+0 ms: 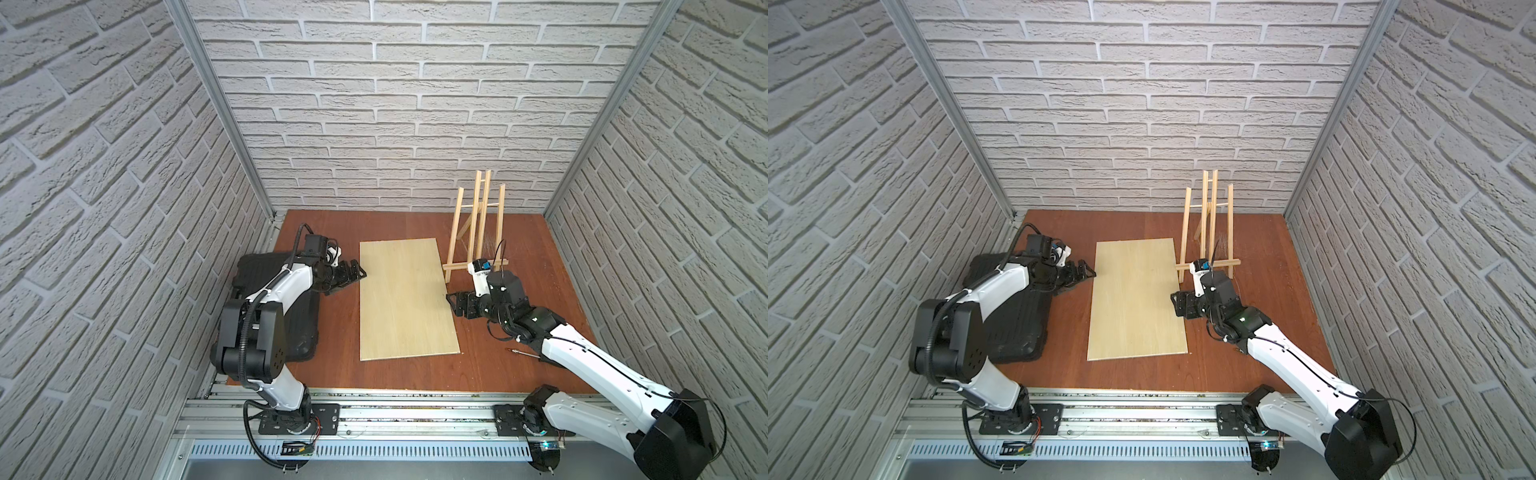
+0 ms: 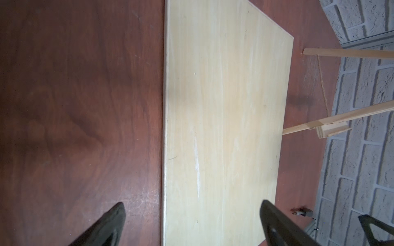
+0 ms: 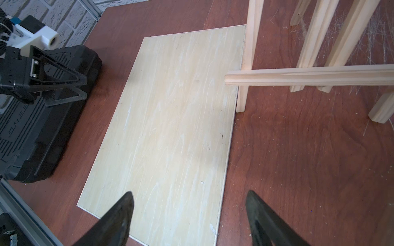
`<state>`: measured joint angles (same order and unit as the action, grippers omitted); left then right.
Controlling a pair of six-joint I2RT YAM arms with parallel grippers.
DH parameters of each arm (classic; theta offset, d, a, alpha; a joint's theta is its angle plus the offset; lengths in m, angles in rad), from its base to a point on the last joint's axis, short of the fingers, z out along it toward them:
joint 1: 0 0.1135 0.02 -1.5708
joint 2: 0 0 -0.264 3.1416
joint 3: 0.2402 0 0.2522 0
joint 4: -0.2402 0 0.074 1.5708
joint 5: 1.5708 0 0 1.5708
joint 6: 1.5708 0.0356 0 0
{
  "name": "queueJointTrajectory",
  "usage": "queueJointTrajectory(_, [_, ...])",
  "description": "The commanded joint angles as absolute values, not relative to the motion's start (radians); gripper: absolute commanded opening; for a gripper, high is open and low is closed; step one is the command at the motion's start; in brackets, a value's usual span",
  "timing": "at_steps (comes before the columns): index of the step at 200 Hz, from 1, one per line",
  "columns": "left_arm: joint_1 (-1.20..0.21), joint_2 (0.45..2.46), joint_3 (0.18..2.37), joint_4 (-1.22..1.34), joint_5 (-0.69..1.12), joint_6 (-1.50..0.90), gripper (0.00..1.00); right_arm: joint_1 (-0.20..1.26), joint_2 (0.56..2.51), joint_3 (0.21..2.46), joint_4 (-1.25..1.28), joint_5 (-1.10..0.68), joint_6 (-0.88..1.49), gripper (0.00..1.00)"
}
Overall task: Disassemble the easel
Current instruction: Place the drawing board at the center of the board, then pick up the easel at the center of the board.
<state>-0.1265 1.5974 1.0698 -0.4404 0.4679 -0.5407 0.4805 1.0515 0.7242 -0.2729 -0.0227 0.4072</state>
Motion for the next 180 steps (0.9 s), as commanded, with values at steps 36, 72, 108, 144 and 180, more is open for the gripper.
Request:
queueJointTrajectory(36, [-0.207,1.334,0.99,-0.328,0.236,-0.486,0.98,0.477,1.006,0.707,-0.236,0.067,0.407,0.79])
queueJointTrajectory(72, [-0.272,1.171,0.893,-0.177,0.197,-0.525,0.98,0.468,0.929,0.669,-0.199,0.132,0.396,0.71])
queueJointTrajectory(108, [-0.322,1.03,0.821,-0.063,0.18,-0.565,0.98,0.429,0.873,0.661,-0.137,0.139,0.408,0.66])
queueJointTrajectory(144, [-0.323,0.995,0.763,0.006,0.197,-0.727,0.98,0.367,0.966,0.807,-0.203,0.063,0.424,0.58])
queueJointTrajectory(180, [-0.32,0.988,0.716,0.057,0.226,-0.868,0.98,0.341,1.157,1.034,-0.279,-0.012,0.407,0.56])
